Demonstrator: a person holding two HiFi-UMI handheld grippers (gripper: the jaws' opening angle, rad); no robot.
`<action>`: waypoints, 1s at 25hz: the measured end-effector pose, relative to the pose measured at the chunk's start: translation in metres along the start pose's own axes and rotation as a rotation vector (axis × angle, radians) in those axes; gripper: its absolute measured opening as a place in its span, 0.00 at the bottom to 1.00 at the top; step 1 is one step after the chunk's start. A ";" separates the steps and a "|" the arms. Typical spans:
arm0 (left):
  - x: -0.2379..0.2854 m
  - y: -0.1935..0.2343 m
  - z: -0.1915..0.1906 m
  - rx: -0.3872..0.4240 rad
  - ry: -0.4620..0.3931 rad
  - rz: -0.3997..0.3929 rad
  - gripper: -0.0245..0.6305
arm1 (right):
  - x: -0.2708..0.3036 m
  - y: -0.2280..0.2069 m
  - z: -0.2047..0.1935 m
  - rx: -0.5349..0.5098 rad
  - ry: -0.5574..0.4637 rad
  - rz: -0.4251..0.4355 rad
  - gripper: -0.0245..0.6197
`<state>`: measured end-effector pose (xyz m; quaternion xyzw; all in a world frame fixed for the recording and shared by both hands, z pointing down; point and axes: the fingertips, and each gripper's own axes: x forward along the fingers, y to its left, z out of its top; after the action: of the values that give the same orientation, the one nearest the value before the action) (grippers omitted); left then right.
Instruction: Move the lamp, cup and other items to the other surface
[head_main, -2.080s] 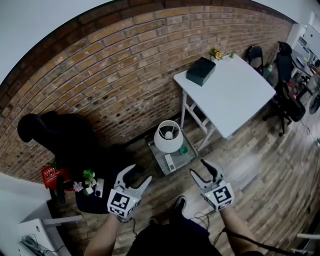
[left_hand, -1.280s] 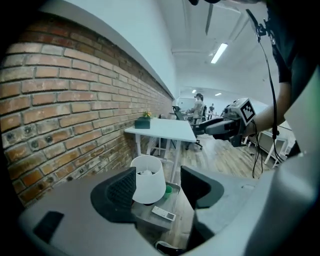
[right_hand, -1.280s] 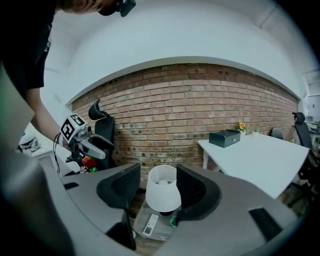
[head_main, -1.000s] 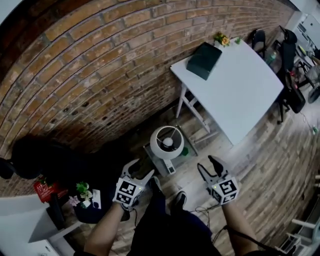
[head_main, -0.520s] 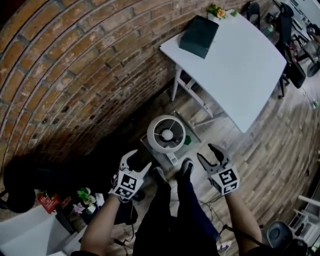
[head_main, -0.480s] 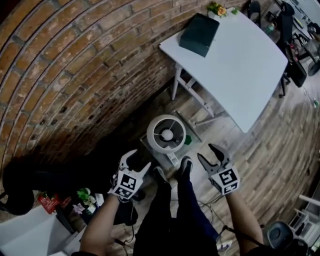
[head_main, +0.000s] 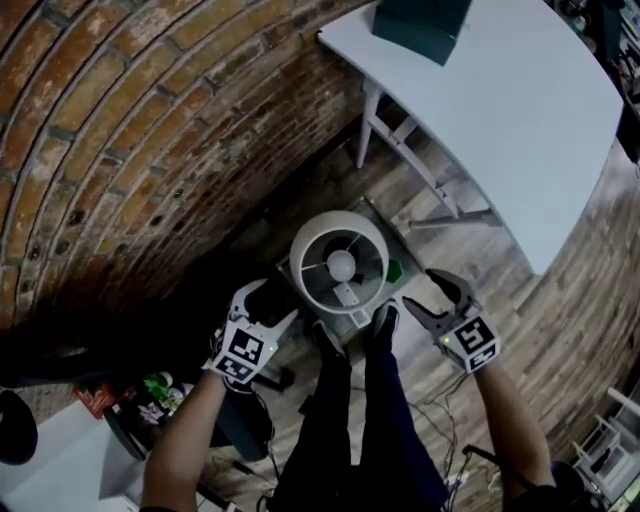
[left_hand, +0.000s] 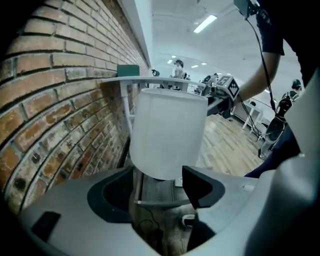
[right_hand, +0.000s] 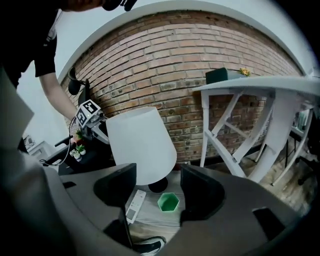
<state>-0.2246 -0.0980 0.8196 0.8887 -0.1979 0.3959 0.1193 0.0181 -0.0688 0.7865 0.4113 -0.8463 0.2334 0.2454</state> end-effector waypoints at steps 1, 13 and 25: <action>0.007 0.001 -0.005 -0.004 0.003 0.003 0.48 | 0.006 -0.003 -0.005 -0.005 0.008 0.012 0.48; 0.088 0.025 -0.062 0.101 0.077 -0.002 0.48 | 0.084 -0.021 -0.073 -0.158 0.104 0.114 0.48; 0.134 0.028 -0.056 0.176 0.070 -0.050 0.48 | 0.142 -0.014 -0.081 -0.265 0.126 0.216 0.49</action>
<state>-0.1926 -0.1368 0.9590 0.8862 -0.1357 0.4393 0.0575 -0.0288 -0.1108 0.9382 0.2665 -0.8919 0.1704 0.3233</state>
